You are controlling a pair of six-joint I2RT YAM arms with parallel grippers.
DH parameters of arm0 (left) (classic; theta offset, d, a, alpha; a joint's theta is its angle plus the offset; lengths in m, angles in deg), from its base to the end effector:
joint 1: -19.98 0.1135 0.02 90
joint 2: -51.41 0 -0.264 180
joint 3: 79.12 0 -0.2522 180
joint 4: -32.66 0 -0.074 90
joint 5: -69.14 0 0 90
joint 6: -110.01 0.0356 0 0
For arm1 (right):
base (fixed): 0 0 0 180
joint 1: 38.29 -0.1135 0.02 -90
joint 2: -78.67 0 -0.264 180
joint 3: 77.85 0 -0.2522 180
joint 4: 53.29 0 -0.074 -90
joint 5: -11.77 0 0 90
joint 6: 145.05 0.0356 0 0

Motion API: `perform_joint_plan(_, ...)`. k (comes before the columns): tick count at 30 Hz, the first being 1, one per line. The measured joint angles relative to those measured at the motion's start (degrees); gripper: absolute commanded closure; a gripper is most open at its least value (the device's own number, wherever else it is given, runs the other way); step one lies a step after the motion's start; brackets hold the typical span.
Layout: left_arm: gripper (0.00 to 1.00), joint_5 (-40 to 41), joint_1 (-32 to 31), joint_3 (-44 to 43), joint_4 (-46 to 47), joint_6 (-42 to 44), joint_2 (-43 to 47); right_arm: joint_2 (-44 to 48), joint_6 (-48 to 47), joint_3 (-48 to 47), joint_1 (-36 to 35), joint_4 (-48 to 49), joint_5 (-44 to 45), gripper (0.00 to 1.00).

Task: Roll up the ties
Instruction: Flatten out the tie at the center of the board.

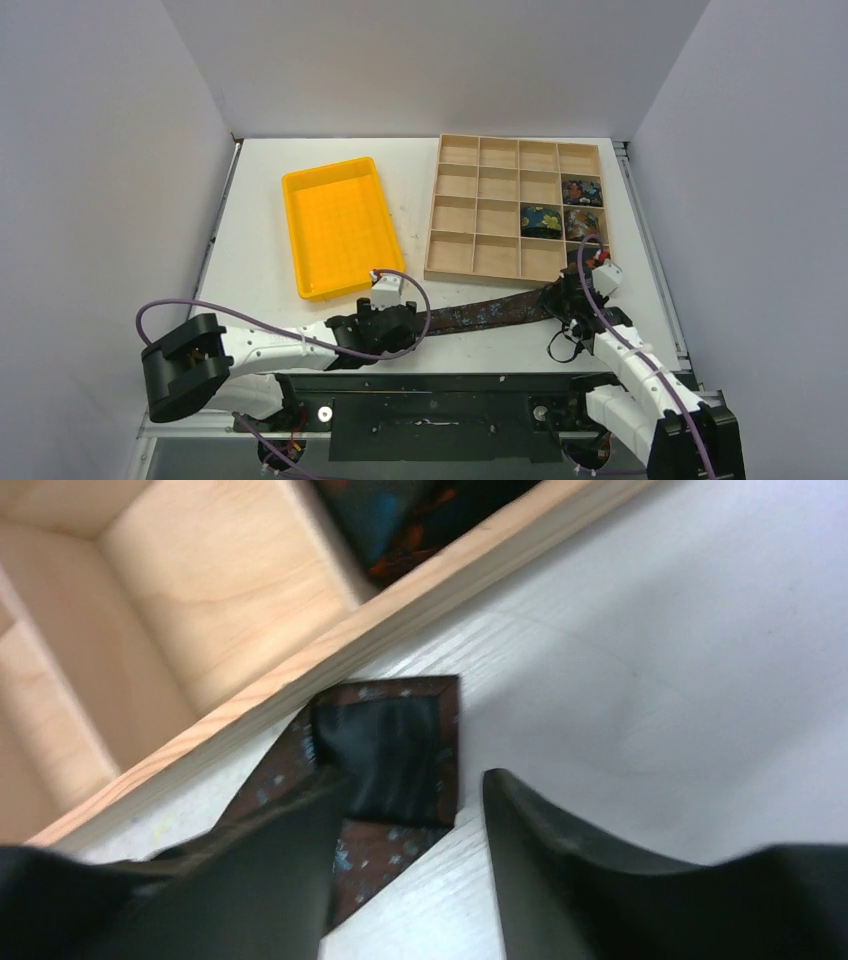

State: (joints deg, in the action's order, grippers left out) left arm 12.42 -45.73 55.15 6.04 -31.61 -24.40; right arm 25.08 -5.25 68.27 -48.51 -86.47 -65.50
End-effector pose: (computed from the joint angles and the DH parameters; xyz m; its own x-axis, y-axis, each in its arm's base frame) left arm 0.1126 -0.2020 0.1563 -0.7137 -0.0118 -0.7004 0.1266 0.9812 -0.1456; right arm 0.1651 0.0218 0.1542 -0.5388 0.6599 -0.5237 0.5722 0.7429 0.3474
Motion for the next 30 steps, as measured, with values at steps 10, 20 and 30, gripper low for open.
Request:
perform_joint_plan(10, 0.20, -4.2, -2.5, 0.5, 0.2, 1.5, 17.3, 6.7, -4.0, -4.0, -15.8, -1.1, -1.5, 0.40)
perform_joint_plan(20, 0.23, -2.6, -2.5, 7.9, 0.4, -1.8, 36.1, -15.3, -3.7, -7.0, -15.8, 5.0, -1.2, 0.42)
perform_joint_plan(30, 0.23, -0.5, -2.5, 8.0, 0.7, -3.3, 38.0, -10.5, -1.4, -5.9, -1.2, -0.5, -0.8, 0.40)
